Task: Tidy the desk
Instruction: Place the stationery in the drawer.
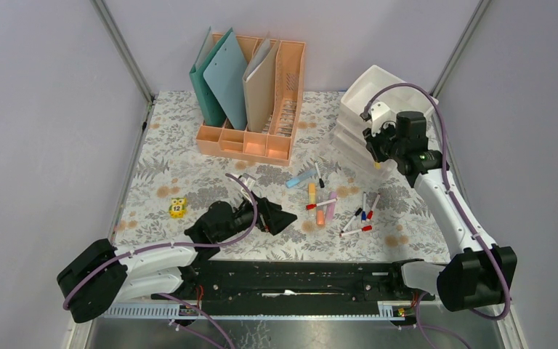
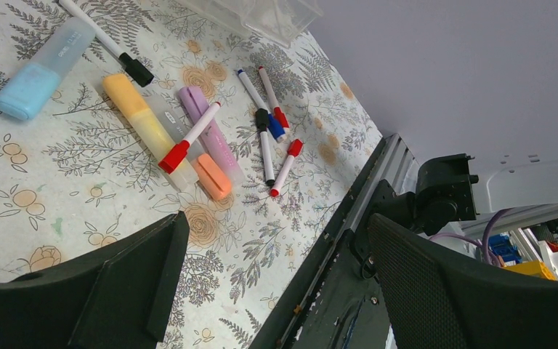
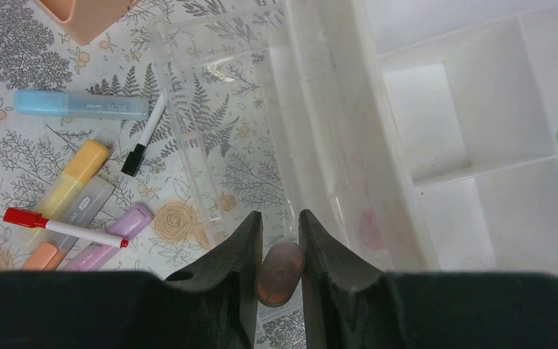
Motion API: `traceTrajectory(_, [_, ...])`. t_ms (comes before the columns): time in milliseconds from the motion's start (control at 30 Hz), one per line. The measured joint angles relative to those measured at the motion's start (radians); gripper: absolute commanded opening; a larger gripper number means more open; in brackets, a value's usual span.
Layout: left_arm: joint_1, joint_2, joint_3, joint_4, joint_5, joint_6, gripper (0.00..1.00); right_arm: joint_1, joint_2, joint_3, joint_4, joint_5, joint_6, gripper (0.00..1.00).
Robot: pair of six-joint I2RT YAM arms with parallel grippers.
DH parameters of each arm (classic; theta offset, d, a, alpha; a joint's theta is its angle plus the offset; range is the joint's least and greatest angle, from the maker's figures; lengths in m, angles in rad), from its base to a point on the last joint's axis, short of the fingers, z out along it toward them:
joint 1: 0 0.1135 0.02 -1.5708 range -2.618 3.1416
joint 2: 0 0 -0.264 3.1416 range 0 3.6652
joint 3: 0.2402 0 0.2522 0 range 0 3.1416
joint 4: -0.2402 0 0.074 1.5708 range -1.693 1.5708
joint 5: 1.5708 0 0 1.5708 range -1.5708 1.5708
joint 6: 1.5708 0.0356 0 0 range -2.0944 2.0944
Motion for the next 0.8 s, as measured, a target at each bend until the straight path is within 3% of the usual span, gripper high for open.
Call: traceTrajectory(800, [0.0, 0.076, 0.002, 0.063, 0.056, -0.003, 0.99, -0.002, 0.013, 0.001, 0.0, 0.0, 0.0, 0.04])
